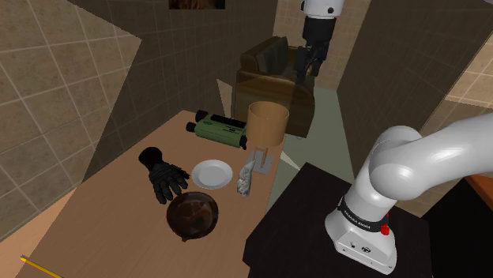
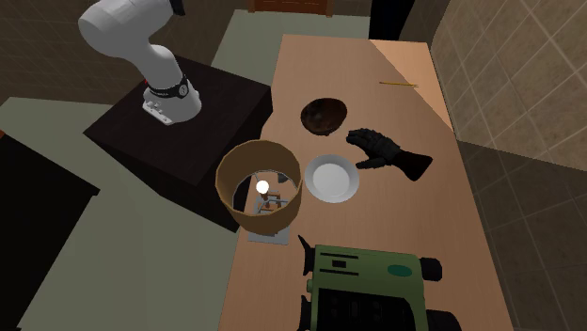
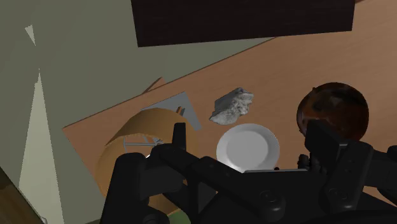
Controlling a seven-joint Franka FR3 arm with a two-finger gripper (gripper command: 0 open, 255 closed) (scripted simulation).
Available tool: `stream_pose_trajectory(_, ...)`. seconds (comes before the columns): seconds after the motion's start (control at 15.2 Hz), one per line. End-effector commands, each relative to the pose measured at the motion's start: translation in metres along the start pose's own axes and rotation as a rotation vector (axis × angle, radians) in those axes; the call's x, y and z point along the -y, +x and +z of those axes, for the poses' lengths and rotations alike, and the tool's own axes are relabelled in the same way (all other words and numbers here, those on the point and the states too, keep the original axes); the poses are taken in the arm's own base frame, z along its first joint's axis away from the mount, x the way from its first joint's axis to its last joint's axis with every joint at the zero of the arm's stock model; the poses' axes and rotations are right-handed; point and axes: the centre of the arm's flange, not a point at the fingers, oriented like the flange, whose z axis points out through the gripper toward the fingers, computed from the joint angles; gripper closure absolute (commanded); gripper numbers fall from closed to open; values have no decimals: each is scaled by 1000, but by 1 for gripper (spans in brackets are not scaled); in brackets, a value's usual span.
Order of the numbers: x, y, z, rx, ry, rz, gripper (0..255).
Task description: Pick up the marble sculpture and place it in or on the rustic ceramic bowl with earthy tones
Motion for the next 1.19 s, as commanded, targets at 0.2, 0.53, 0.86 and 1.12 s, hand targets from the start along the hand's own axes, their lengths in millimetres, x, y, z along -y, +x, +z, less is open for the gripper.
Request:
stream_pose_trajectory(0.2, 16, 9, 36, 3, -8, 63, 0)
stream_pose_trajectory(0.53, 40, 26, 96, 7, -20, 167, 0)
stream_pose_trajectory(0.86, 61, 46, 156, 12, -33, 271, 0)
stream_pose_trajectory(1.12, 76, 62, 205, 15, -43, 355, 0)
